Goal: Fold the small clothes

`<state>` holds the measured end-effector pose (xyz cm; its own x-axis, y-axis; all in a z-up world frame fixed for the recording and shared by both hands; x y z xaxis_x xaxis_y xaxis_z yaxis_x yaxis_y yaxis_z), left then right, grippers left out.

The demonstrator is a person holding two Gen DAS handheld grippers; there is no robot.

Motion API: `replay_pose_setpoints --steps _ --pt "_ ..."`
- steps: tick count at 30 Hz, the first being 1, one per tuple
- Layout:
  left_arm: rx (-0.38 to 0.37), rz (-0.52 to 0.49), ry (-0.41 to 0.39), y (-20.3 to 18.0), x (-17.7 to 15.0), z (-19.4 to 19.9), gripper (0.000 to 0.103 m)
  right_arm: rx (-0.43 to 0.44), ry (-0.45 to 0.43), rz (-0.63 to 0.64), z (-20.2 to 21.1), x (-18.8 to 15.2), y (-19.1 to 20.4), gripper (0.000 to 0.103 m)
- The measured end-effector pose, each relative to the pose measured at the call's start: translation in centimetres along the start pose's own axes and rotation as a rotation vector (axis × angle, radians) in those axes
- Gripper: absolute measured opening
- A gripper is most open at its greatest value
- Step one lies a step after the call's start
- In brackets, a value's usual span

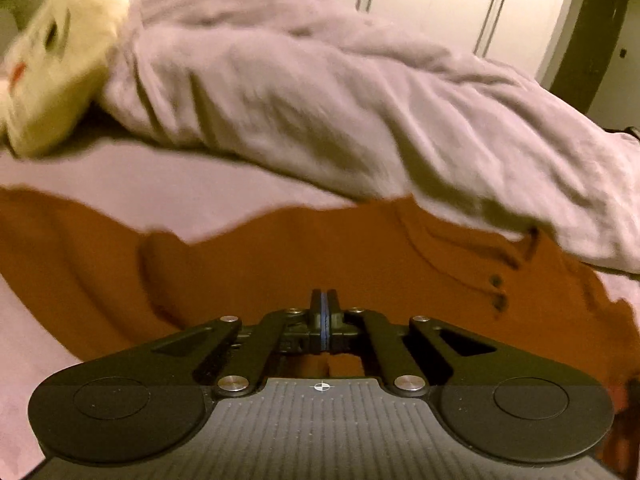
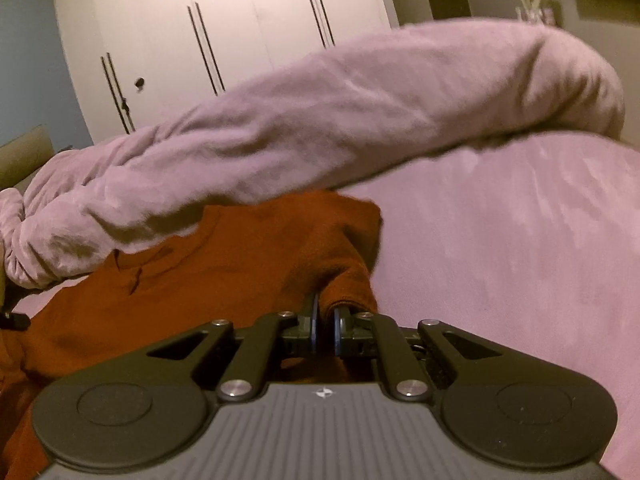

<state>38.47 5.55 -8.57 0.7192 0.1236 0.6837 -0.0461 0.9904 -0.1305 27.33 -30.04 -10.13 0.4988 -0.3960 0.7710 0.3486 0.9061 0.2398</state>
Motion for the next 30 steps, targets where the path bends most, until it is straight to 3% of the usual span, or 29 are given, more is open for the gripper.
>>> replay_pose_setpoints --steps 3,6,7,8,11,12,13,14,17,21,26,30 --pt "0.023 -0.003 0.0 0.8 0.0 -0.6 0.002 -0.013 -0.005 0.042 0.1 0.1 0.6 0.007" --pt "0.052 0.013 0.057 2.2 -1.5 -1.5 0.005 -0.042 0.071 0.05 -1.1 -1.0 0.3 0.007" --pt "0.048 0.051 0.07 3.1 -1.9 -1.5 0.019 -0.044 0.091 0.05 -1.3 -1.4 0.1 0.008" --pt "0.041 0.088 0.083 4.0 -2.3 -1.5 0.045 -0.042 0.1 0.054 -1.3 -1.6 0.0 0.008" --pt "0.019 0.231 0.051 8.4 -2.5 -0.4 0.069 -0.04 0.096 0.082 0.0 -1.8 0.4 0.012" --pt "0.04 0.265 0.033 10.0 -2.4 0.2 0.076 -0.04 0.093 0.098 0.6 -2.0 0.7 0.016" --pt "0.075 0.297 0.008 11.8 -2.1 0.7 0.09 -0.04 0.086 0.115 1.5 -2.4 1.0 0.019" --pt "0.124 0.33 -0.031 14.2 -1.7 1.4 0.094 -0.035 0.078 0.129 2.3 -2.9 1.2 0.022" --pt "0.244 0.405 -0.09 20.3 -0.9 2.3 0.088 -0.024 0.06 0.172 4.4 -4.7 2.0 0.03" --pt "0.327 0.549 -0.096 27.7 -0.3 1.5 0.08 -0.031 0.032 0.206 5.5 -6.1 2.5 0.031" --pt "0.287 0.796 -0.107 33.7 -1.2 -0.7 0.078 -0.027 0.029 0.207 5.2 -6.4 2.5 0.032" --pt "0.262 0.821 -0.141 34.9 0.0 -1.9 0.08 -0.019 0.026 0.196 5.1 -6.5 2.3 0.032"
Point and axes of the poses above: each gripper's, at about its wrist camera, not at the fingertips, and z roughly against the way its jaws point, y to its left, x to its top, the point moved 6 cm from there along -z, roughly the way its jaws point, and after that the axes turned 1 degree about -y, right-handed, at the moved point
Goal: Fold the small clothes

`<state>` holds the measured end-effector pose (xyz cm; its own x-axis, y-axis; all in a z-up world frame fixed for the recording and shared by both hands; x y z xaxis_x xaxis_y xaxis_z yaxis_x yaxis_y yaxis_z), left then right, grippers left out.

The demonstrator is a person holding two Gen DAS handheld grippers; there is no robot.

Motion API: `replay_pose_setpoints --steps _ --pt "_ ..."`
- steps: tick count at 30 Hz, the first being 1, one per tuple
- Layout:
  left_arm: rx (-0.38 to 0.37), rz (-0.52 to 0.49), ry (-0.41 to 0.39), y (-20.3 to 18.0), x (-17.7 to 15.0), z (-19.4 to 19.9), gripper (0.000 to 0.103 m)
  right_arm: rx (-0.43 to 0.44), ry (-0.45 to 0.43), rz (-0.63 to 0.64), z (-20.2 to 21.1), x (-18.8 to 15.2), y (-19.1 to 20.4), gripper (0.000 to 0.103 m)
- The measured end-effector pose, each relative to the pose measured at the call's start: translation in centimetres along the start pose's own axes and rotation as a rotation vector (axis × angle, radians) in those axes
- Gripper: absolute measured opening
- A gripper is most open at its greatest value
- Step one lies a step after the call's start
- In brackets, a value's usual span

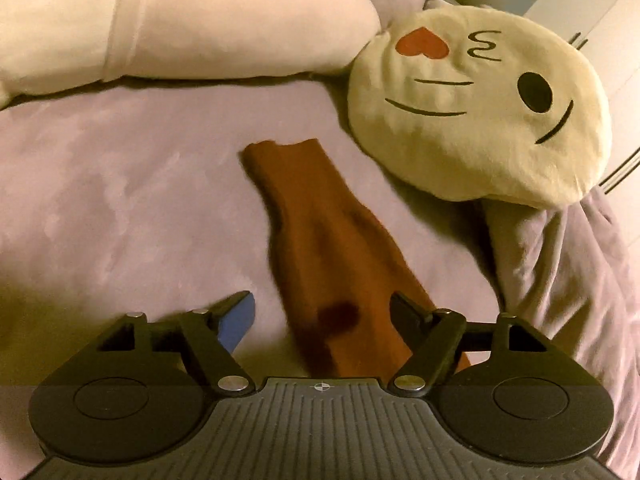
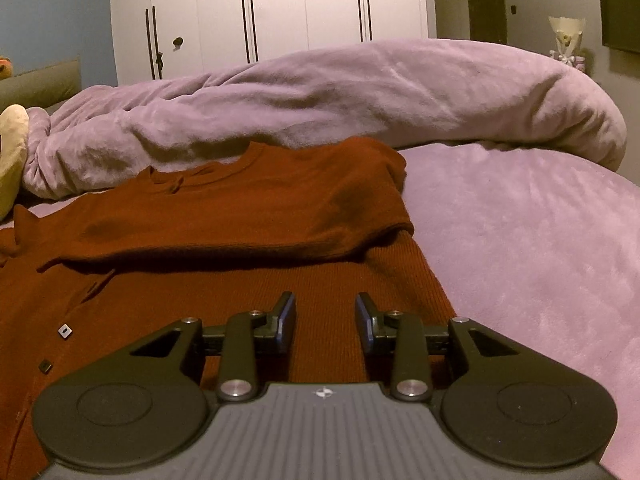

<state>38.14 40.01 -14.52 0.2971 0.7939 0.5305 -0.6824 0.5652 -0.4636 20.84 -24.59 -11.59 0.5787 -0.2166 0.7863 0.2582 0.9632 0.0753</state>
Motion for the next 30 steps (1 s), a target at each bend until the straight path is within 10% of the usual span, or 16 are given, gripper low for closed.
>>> replay_pose_setpoints --steps 5,8,14,19,27,30 --pt "-0.024 0.028 0.053 0.4 0.6 -1.8 0.017 -0.015 -0.003 0.023 0.0 -0.1 0.3 0.033" --pt "-0.052 0.084 0.074 1.3 0.6 -2.6 0.01 -0.022 -0.003 0.034 -0.1 -0.2 0.5 0.033" --pt "-0.102 0.017 0.035 0.3 1.6 -0.3 0.009 -0.012 -0.004 0.018 -0.1 -0.2 0.4 0.033" --pt "-0.193 -0.288 -0.063 -6.7 1.1 5.4 0.009 -0.011 -0.005 0.015 -0.1 -0.2 0.4 0.033" --pt "-0.591 -0.913 -0.031 -21.4 -17.4 19.2 0.012 -0.003 -0.012 -0.007 0.0 -0.1 0.1 0.033" --pt "-0.644 -1.004 0.074 -21.8 -24.7 20.6 0.047 0.003 -0.014 -0.018 0.2 -0.1 -0.1 0.033"
Point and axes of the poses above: each gripper's, at about its wrist camera, not at the fingertips, and z roughly against the way its jaws point, y to its left, x to its top, the point moved 6 cm from there along -z, roughly the way its jaws point, and after that the axes turned 1 degree about -y, right-handed, at the moved point
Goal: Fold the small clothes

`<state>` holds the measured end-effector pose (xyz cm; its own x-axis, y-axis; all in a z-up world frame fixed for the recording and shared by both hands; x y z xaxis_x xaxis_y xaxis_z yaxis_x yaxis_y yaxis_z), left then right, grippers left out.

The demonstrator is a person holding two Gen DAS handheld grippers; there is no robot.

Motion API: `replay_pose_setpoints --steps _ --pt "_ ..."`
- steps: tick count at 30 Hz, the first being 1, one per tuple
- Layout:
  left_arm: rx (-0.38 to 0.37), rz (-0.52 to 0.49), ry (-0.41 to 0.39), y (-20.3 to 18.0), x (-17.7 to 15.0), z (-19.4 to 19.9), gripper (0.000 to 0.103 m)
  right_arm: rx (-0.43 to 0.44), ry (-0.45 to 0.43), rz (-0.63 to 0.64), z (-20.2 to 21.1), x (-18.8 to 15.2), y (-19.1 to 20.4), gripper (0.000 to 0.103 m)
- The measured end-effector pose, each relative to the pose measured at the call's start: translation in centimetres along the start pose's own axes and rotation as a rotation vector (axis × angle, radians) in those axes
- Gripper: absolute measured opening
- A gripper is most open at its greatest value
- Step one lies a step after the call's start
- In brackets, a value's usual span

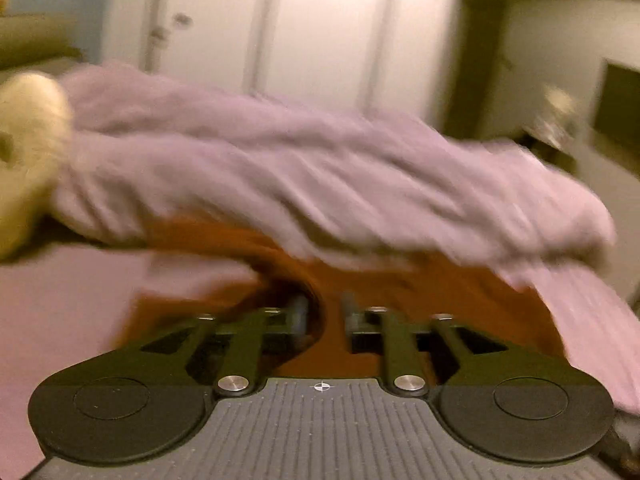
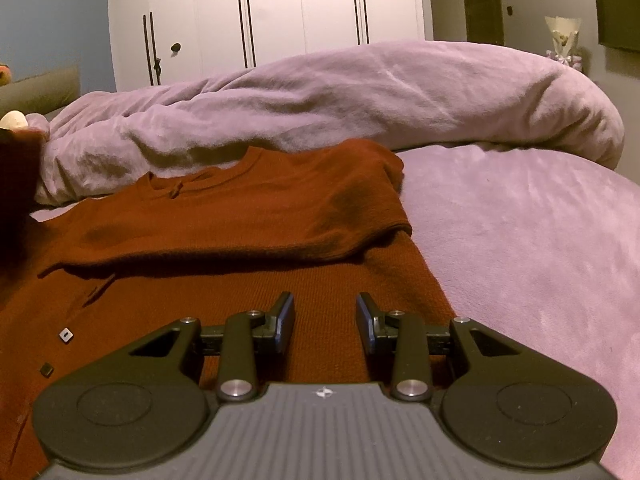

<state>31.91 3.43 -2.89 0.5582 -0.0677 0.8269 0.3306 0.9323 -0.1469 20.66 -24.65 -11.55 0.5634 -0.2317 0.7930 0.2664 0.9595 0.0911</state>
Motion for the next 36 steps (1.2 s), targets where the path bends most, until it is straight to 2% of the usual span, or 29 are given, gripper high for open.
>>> replay_pose_setpoints --steps 1,3,5,9,11,12,14,16,19,21,25,29,31,33,36 --pt "0.009 -0.008 0.017 -1.1 -1.2 -0.3 0.052 0.004 0.002 -0.006 0.0 0.0 -0.1 0.033" --pt "0.019 0.01 0.038 -1.9 -3.3 0.0 0.051 0.011 0.006 -0.017 0.1 0.1 -0.2 0.033" --pt "0.072 0.069 0.033 -1.1 -5.0 1.4 0.057 0.016 0.016 -0.027 0.1 0.3 -0.3 0.033" --pt "0.312 0.208 -0.005 3.6 -8.0 4.0 0.062 0.03 0.033 -0.052 0.6 0.7 0.4 0.033" --pt "0.411 0.256 0.004 5.8 -9.6 4.2 0.062 0.067 0.043 -0.085 0.6 1.2 1.3 0.033" --pt "0.425 0.28 0.025 6.4 -10.4 4.1 0.062 0.092 0.048 -0.097 0.5 1.6 2.0 0.033" --pt "0.417 0.313 0.065 7.6 -11.6 3.6 0.062 0.142 0.053 -0.098 0.1 2.6 3.9 0.033" --pt "0.435 0.315 0.066 7.9 -12.0 3.2 0.062 0.198 0.056 -0.101 -0.6 3.7 5.9 0.033" --pt "0.483 0.303 0.058 8.9 -12.6 3.1 0.065 0.307 0.108 -0.186 -2.9 5.2 8.6 0.033" --pt "0.493 0.346 0.069 9.9 -13.2 3.3 0.065 0.37 0.154 -0.255 -4.9 5.7 9.9 0.033" --pt "0.488 0.429 0.062 11.5 -14.1 4.3 0.065 0.37 0.218 -0.364 -8.6 5.8 11.1 0.033" --pt "0.495 0.426 0.053 11.6 -14.3 4.2 0.066 0.379 0.244 -0.493 -10.6 5.5 10.9 0.033" --pt "0.498 0.415 0.053 11.4 -14.3 4.1 0.067 0.379 0.253 -0.527 -11.2 5.7 11.1 0.026" --pt "0.5 0.406 0.049 11.3 -14.4 4.1 0.067 0.401 0.266 -0.55 -11.6 5.8 11.4 0.003" --pt "0.494 0.42 0.032 11.4 -14.5 4.2 0.067 0.376 0.216 -0.494 -10.6 7.0 11.1 0.003"
Point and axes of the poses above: each gripper's, at about its wrist camera, not at the fingertips, and z roughly against the way its jaws point, y to its left, x to its top, the point moved 6 cm from there along -z, roughly the way its jaws point, and after that the axes turned 1 degree about -y, right-handed, at the moved point
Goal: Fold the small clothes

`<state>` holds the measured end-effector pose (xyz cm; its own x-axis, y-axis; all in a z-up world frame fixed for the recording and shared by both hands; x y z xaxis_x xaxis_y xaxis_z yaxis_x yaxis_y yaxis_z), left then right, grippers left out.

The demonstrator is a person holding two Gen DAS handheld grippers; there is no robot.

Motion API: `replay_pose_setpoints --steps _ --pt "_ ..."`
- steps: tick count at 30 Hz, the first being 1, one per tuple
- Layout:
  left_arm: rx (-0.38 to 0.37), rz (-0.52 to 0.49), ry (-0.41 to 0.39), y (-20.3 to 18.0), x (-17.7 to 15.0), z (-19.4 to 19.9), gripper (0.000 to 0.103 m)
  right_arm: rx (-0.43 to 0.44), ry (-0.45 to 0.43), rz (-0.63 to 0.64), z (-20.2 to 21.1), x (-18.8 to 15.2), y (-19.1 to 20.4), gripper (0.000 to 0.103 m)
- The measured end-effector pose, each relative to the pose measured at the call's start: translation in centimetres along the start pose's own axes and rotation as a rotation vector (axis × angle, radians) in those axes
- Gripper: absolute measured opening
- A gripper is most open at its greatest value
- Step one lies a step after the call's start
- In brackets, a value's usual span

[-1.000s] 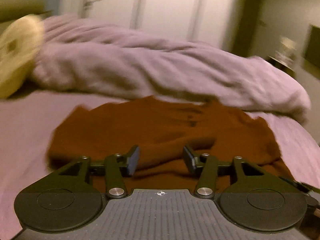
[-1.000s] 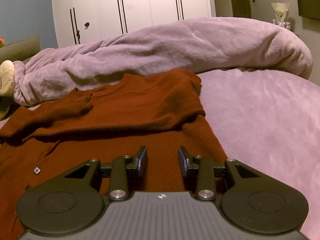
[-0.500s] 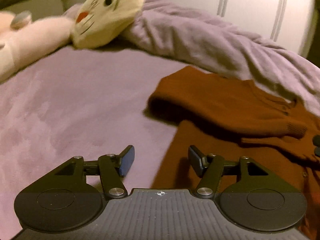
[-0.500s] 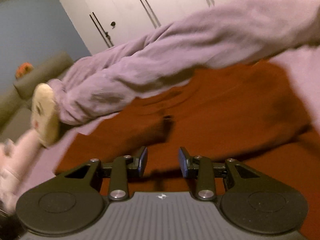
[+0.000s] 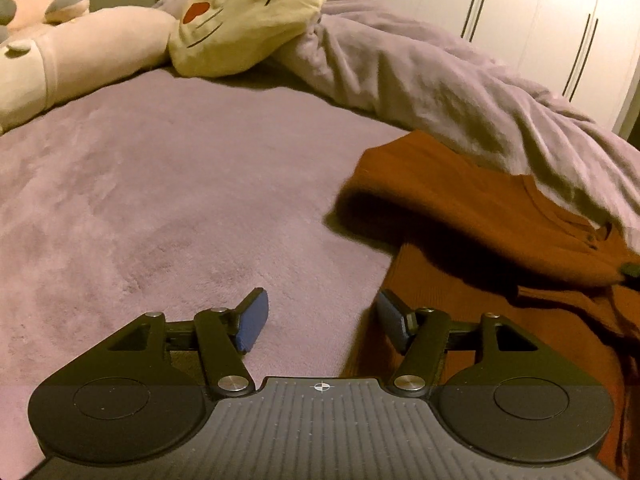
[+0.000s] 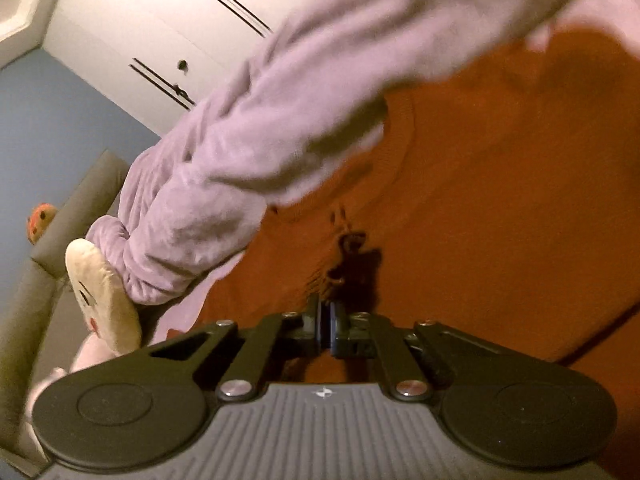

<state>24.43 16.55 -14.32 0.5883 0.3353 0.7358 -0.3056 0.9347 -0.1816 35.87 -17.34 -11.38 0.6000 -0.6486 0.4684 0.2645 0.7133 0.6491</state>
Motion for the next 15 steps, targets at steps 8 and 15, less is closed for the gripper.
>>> replay_pose_setpoints --steps 8,15 --pt "0.007 -0.028 0.0 -0.9 -0.2 0.3 0.07 -0.291 -0.181 0.348 8.2 3.2 -3.2 0.003" --pt "-0.118 -0.006 0.037 -4.3 0.4 1.3 0.07 -0.198 -0.1 0.033 8.9 3.4 -9.5 0.006"
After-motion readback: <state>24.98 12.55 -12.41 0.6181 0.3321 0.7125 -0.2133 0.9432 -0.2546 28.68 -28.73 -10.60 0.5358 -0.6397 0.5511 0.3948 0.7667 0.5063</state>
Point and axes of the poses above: each gripper's, at about its wrist camera, not at the fingertips, and z roughly against the way its jaws point, y to its left, x to its top, the point moved 6 cm from there along -z, roughly the way its jaws point, and after that the axes turned 1 degree about -y, right-handed, at the moved point
